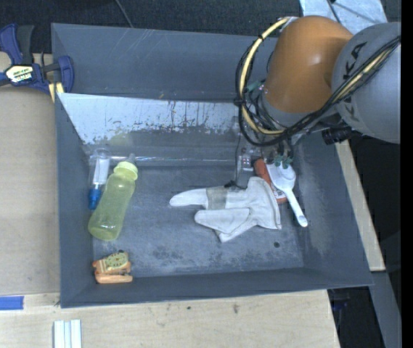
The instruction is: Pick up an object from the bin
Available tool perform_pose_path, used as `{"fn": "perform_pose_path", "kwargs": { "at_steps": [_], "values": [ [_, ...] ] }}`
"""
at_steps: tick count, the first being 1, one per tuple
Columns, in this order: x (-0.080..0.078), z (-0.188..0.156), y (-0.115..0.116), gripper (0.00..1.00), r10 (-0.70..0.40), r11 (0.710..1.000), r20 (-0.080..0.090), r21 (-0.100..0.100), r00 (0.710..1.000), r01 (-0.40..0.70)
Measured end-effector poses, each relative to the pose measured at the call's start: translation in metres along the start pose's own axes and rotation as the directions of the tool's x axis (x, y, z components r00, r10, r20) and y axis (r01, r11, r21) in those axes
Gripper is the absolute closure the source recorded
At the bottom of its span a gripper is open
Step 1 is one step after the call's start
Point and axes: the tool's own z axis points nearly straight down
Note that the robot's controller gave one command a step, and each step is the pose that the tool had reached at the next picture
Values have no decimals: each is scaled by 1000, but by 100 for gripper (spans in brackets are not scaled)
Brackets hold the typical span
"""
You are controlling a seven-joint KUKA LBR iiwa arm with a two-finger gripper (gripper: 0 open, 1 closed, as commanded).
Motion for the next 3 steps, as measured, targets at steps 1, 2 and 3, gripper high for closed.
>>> {"fn": "perform_pose_path", "kwargs": {
  "at_steps": [1,2,3],
  "values": [
    [0,0,0,0,0,1000,1,0,1000,0],
    [17,51,25,0,17,1000,7,0,1000,-17],
    [42,79,31,0,10,1000,-7,1,1000,-10]
  ]
}}
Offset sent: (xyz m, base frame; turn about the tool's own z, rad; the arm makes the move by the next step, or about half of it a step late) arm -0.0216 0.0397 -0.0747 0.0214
